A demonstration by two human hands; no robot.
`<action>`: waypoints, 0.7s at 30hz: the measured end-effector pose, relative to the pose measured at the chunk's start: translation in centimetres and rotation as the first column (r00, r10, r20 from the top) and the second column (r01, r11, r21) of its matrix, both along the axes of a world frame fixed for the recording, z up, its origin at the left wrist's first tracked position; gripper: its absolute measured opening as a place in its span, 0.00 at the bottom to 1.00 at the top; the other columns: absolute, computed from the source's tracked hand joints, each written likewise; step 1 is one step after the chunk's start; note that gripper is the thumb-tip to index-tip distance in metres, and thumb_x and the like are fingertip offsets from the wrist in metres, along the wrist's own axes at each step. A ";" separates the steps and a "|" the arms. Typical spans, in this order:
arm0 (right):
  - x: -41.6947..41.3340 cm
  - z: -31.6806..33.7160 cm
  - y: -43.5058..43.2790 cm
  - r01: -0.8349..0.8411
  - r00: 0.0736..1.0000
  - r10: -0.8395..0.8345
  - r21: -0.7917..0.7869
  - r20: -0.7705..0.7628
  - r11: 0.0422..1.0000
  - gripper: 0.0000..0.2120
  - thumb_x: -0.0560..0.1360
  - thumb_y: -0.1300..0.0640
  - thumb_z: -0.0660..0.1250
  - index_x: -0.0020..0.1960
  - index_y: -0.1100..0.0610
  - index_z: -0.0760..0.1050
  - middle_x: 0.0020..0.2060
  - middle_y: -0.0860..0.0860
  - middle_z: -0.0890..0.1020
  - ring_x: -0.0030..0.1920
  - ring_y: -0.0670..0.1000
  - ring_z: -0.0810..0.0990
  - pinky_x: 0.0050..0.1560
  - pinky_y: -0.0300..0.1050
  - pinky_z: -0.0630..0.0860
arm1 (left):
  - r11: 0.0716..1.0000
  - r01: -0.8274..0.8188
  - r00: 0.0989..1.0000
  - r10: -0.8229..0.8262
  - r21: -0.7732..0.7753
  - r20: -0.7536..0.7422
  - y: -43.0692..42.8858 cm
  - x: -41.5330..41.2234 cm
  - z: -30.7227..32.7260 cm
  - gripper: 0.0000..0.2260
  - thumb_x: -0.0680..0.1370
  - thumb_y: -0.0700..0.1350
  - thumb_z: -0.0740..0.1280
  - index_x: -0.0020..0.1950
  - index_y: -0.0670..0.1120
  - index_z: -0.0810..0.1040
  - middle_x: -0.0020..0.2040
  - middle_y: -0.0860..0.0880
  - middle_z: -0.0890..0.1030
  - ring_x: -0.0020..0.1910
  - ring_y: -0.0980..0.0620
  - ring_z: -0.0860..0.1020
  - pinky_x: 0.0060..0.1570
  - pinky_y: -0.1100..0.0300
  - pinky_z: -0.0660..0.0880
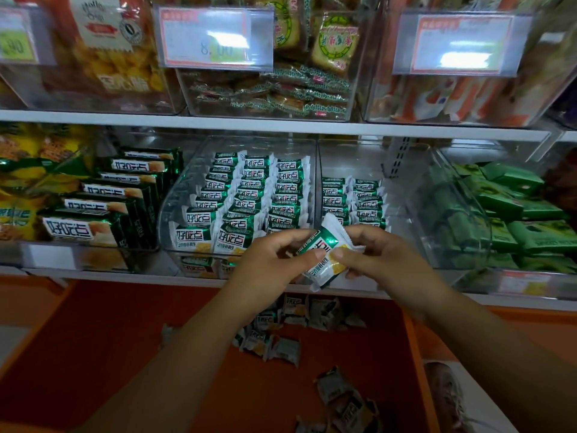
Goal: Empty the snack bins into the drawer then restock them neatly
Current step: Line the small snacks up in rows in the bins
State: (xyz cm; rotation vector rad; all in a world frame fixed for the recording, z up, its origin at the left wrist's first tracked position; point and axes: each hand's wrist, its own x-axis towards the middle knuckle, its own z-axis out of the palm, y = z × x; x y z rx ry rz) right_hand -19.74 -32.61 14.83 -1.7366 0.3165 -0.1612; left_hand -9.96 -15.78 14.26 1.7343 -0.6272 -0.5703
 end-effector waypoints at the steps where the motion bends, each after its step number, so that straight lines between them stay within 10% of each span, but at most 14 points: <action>1: 0.1 -0.2 -0.1 0.016 1.000 -0.017 0.030 0.001 0.999 0.10 0.76 0.60 0.68 0.56 0.55 0.78 0.46 0.49 0.84 0.40 0.43 0.82 0.36 0.31 0.74 | 1.000 0.001 1.000 -0.001 -0.001 -0.009 -0.1 0.0 0.0 0.14 0.75 0.49 0.72 0.60 0.60 0.79 0.53 0.56 0.81 0.45 0.59 0.82 0.41 0.68 0.78; 5: 0.2 -0.6 -0.7 0.032 0.998 -0.025 0.143 -0.051 0.989 0.12 0.75 0.62 0.69 0.58 0.57 0.73 0.48 0.53 0.84 0.48 0.51 0.84 0.46 0.39 0.79 | 0.998 0.020 1.000 -0.020 0.059 -0.006 -0.3 0.4 -0.5 0.19 0.74 0.54 0.72 0.64 0.53 0.77 0.56 0.55 0.82 0.50 0.59 0.81 0.44 0.66 0.77; 8: -0.1 0.3 -1.3 -0.077 0.992 0.063 -0.124 -0.113 0.989 0.20 0.71 0.53 0.74 0.60 0.44 0.74 0.48 0.42 0.83 0.48 0.43 0.83 0.46 0.33 0.77 | 0.988 0.053 0.993 -0.069 0.148 0.100 -1.2 0.9 -0.7 0.21 0.71 0.60 0.71 0.61 0.54 0.78 0.58 0.56 0.81 0.55 0.59 0.79 0.55 0.56 0.77; 12: 0.0 2.3 -5.0 0.074 0.990 -0.099 -0.217 -0.104 0.973 0.15 0.70 0.58 0.75 0.54 0.51 0.77 0.41 0.47 0.82 0.38 0.41 0.82 0.35 0.28 0.73 | 0.984 -0.030 0.913 -0.045 0.177 0.405 -3.4 2.0 -0.1 0.20 0.76 0.56 0.69 0.67 0.59 0.73 0.68 0.57 0.72 0.65 0.59 0.71 0.64 0.59 0.68; 16: 1.6 2.9 -12.0 0.153 0.943 -0.312 -0.680 -0.117 0.717 0.20 0.67 0.54 0.78 0.54 0.56 0.75 0.43 0.48 0.79 0.44 0.51 0.77 0.40 0.41 0.71 | 0.941 -0.082 0.810 -0.128 0.327 0.572 -5.1 4.4 -1.4 0.29 0.80 0.57 0.63 0.79 0.53 0.59 0.78 0.54 0.60 0.75 0.52 0.59 0.72 0.57 0.57; 21: 5.6 2.1 -17.9 0.042 0.949 -0.296 -0.886 -0.110 0.462 0.19 0.72 0.56 0.74 0.61 0.53 0.76 0.55 0.55 0.82 0.51 0.57 0.80 0.53 0.47 0.75 | 0.950 -0.029 0.851 -0.140 0.311 0.506 -5.3 4.7 -3.4 0.31 0.80 0.58 0.60 0.80 0.57 0.51 0.79 0.57 0.56 0.76 0.54 0.59 0.73 0.57 0.58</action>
